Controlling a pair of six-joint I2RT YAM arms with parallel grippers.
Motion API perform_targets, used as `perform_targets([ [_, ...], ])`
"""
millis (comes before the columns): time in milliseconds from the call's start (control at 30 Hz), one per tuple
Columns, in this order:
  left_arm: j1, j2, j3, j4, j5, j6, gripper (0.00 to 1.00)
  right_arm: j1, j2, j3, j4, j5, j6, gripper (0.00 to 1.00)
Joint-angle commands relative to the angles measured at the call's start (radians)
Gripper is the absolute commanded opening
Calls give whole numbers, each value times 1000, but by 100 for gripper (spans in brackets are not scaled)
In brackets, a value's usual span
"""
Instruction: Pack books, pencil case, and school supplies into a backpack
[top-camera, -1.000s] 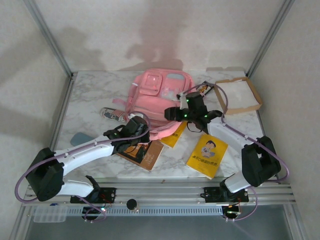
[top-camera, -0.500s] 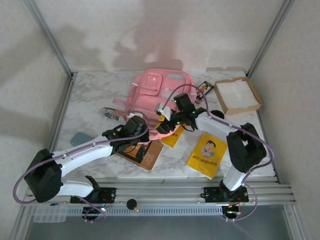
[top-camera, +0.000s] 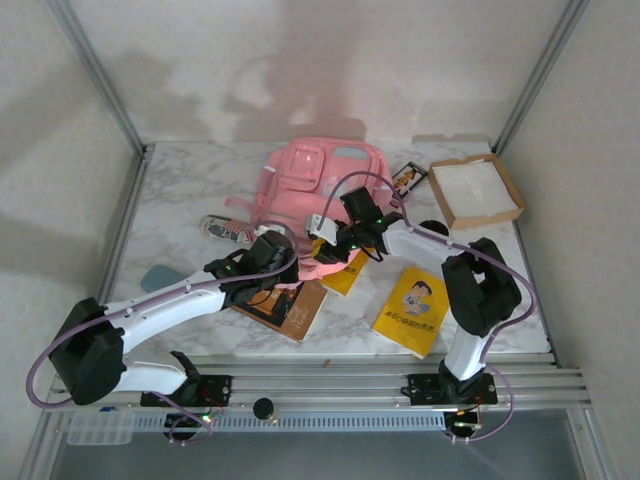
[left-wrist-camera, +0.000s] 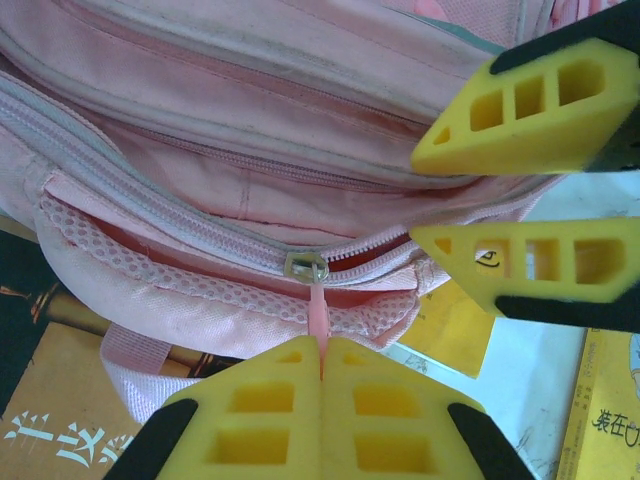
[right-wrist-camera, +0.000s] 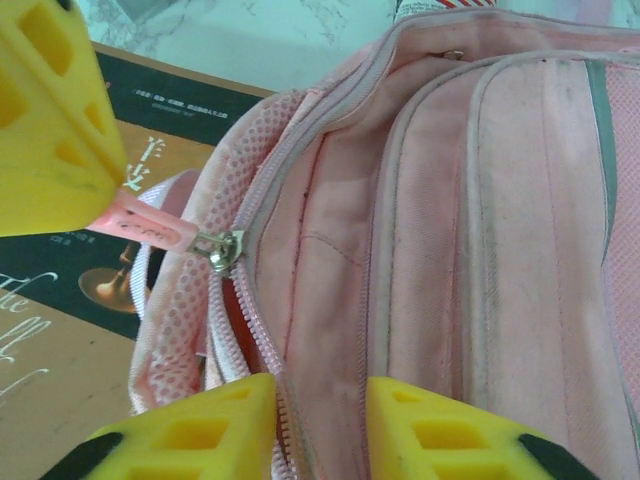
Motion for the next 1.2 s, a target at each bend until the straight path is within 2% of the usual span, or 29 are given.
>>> perform_targets([
  [0, 7, 1, 44, 15, 1, 4, 0, 31, 26, 26, -44, 39, -74, 29],
  [167, 8, -1, 45, 14, 1, 4, 0, 33, 19, -7, -21, 52, -92, 27],
  [300, 10, -1, 42, 12, -9, 4, 0, 39, 25, -2, 4, 109, -105, 13],
  [433, 16, -2, 44, -7, -37, -1, 0, 47, -43, -45, 80, 146, -130, 0],
  [533, 23, -10, 56, -35, -61, -5, 0, 47, -107, -69, 130, 163, -135, 0],
  [667, 35, -27, 77, -136, -150, -17, 0, 43, -174, -76, 161, 211, -123, 0],
  [833, 57, -85, 56, -206, -211, -17, 0, 7, -268, -141, 210, 197, -122, 0],
  [967, 104, -90, 53, -261, -308, -4, 0, -30, -346, -198, 242, 189, -123, 0],
  [1167, 230, -41, 31, -162, -351, 52, 0, -91, -429, -240, 235, 165, -132, 0],
])
